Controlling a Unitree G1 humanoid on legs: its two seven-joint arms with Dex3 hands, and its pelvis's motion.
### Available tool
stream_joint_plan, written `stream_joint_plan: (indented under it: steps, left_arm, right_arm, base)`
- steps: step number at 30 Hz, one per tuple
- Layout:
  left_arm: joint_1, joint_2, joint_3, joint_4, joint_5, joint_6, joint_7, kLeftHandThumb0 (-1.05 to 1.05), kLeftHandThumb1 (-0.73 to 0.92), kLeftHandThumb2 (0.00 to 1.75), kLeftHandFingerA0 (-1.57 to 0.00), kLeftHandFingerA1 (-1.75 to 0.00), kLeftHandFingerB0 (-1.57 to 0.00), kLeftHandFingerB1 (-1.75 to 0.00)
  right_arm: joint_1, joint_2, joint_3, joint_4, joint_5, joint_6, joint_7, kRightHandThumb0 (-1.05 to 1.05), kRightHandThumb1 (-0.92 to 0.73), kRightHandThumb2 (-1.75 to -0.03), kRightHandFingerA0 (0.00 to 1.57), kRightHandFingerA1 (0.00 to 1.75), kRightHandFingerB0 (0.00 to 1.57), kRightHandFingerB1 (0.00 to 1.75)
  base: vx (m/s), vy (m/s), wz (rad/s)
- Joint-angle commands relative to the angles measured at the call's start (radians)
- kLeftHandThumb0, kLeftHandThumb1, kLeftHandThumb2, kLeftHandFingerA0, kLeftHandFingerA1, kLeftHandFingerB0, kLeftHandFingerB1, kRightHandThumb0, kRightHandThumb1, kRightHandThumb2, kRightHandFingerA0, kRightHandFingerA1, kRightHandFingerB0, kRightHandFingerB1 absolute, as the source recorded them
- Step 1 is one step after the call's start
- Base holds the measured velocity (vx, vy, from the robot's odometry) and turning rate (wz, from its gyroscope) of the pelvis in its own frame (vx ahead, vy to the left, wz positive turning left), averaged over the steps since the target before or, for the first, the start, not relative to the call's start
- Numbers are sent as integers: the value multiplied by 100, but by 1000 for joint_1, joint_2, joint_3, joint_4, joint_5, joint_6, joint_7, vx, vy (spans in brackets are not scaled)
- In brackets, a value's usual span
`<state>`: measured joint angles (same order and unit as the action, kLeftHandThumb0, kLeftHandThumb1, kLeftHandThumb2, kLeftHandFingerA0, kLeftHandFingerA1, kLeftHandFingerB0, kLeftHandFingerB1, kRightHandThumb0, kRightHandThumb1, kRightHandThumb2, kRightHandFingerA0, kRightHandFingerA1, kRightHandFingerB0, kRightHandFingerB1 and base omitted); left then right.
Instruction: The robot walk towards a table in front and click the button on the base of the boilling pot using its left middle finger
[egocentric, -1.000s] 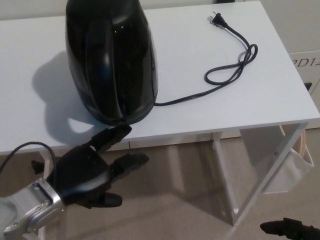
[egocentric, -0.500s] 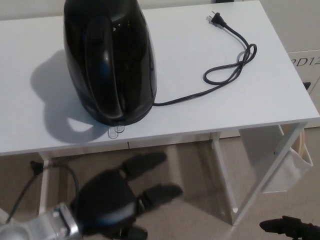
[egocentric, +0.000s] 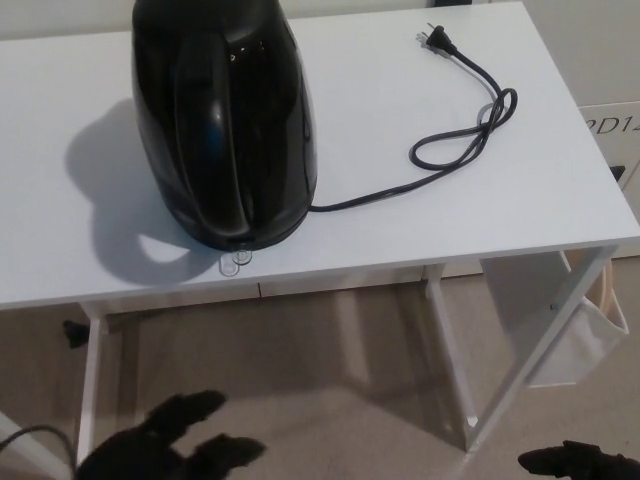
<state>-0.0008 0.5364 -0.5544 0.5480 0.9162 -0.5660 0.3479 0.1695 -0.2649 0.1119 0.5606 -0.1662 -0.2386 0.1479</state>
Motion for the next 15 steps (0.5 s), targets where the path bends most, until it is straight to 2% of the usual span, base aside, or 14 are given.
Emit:
stream_joint_plan:
  steps: [1,5,11,13,15]
  left_arm:
    - [38,-101,364,325,-641,55,-394,-75,58,86,-27,-43,-14,-38]
    - [-15,-107,450,431,-664,94,-477,-78,60,91,-25,-44,-14,-39]
    - [-29,-112,509,481,-645,121,-512,-77,59,88,-25,-44,-15,-39]
    - [-38,-135,578,493,-714,141,-569,-78,56,87,-27,-44,-18,-40]
    - [-43,-142,610,503,-730,149,-590,-79,57,88,-27,-45,-18,-40]
  right_arm:
    - [30,1,3,30,-18,-1,-27,-28,-66,-59,64,52,51,44]
    - [23,10,-4,52,-8,-10,-32,-29,-67,-60,60,52,49,44]
    - [21,17,-9,59,-16,-14,-64,-32,-67,-59,58,52,47,43]
    - [14,15,-16,57,-19,-17,-80,-34,-67,-60,51,50,43,43]
    - [9,16,-19,60,-17,-14,-84,-33,-67,-60,51,49,43,43]
  base:
    - [0,0,0]
    - [0,0,0]
    - [0,0,0]
    - [0,0,0]
    - [0,0,0]
